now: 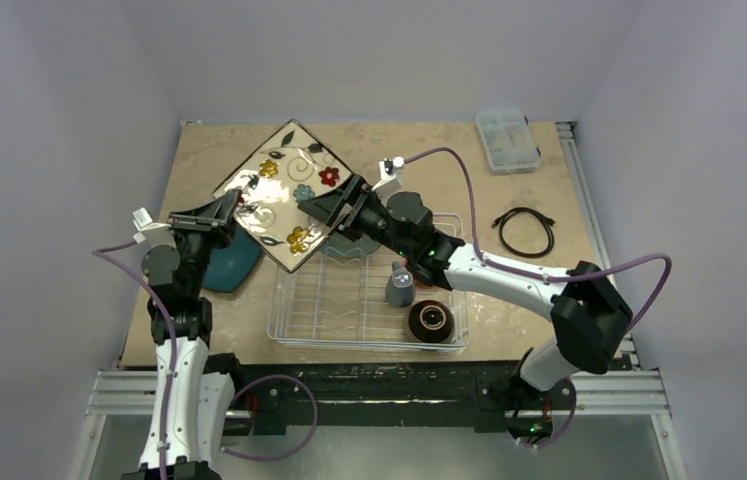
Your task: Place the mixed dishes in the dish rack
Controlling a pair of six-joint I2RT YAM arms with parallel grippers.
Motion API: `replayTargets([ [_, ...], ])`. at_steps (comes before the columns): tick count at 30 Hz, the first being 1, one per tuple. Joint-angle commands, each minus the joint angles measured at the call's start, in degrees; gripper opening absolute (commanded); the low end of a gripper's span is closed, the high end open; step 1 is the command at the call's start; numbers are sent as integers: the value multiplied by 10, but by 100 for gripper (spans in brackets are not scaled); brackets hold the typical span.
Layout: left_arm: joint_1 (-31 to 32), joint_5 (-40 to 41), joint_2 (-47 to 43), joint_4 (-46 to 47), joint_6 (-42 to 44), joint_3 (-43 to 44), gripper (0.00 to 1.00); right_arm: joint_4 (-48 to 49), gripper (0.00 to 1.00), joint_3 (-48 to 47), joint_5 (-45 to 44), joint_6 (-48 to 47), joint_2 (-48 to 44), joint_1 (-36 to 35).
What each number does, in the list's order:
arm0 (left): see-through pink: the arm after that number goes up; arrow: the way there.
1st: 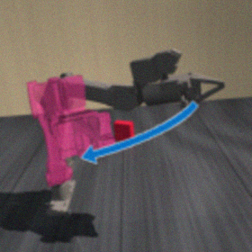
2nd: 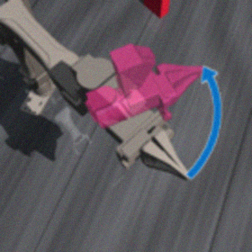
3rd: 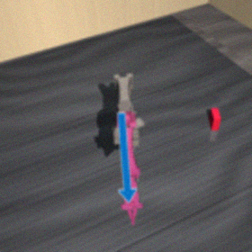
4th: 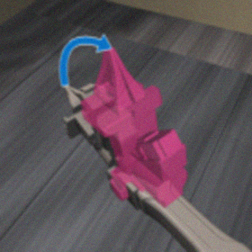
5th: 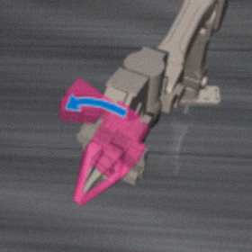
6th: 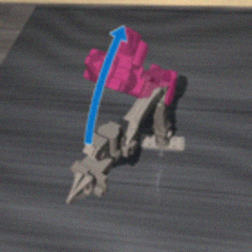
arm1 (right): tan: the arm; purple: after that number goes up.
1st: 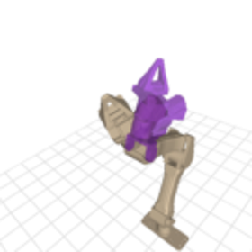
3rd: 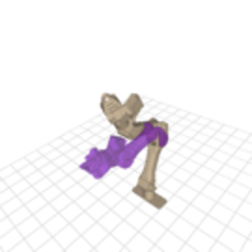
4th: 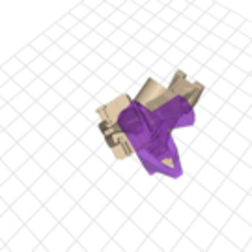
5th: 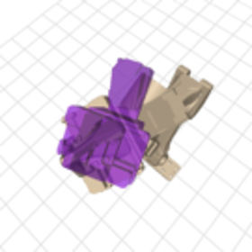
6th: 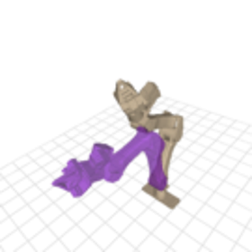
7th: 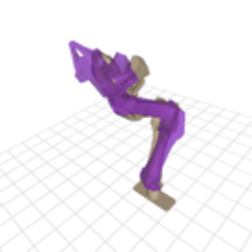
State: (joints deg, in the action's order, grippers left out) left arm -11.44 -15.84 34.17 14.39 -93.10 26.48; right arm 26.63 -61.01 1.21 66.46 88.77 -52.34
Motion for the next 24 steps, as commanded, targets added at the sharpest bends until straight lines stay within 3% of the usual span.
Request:
replayTargets([
  [1, 28, -8, -24, 149, -73, 12, 0, 123, 73, 24, -56, 53, -24, 1],
  [5, 47, -10, -23, 154, -66, 2, 0, 194, 45, 64, -72, 72, -31, -2],
  [9, 60, -19, -20, 163, -46, -1, 0, 234, 0, 101, -105, 75, -51, -6],
  [12, 63, -38, -24, 136, 3, 13, 0, 221, 0, 126, -140, 71, -79, -6],
  [14, 64, -55, -27, 99, 36, 27, 16, 233, 0, 149, -162, 69, -102, -6],
  [15, 64, -63, -30, 71, 53, 35, 29, 245, 0, 162, -164, 70, -112, -6],
  [16, 64, -71, -33, 18, 72, 44, 46, 254, 0, 172, -170, 67, -124, -3],
  [17, 65, -78, -36, -26, 107, 62, 73, 256, 0, 181, -175, 60, -136, 2],
  [18, 64, -83, -36, -85, 129, 74, 91, 250, 0, 186, -176, 50, -151, 8],
  [21, 64, -76, -25, -275, 277, 148, 98, 230, 0, 207, -153, 36, -193, 45],
  [24, 65, -9, -14, -415, 398, 209, 100, 286, 0, 259, -91, 27, -237, 120],
])
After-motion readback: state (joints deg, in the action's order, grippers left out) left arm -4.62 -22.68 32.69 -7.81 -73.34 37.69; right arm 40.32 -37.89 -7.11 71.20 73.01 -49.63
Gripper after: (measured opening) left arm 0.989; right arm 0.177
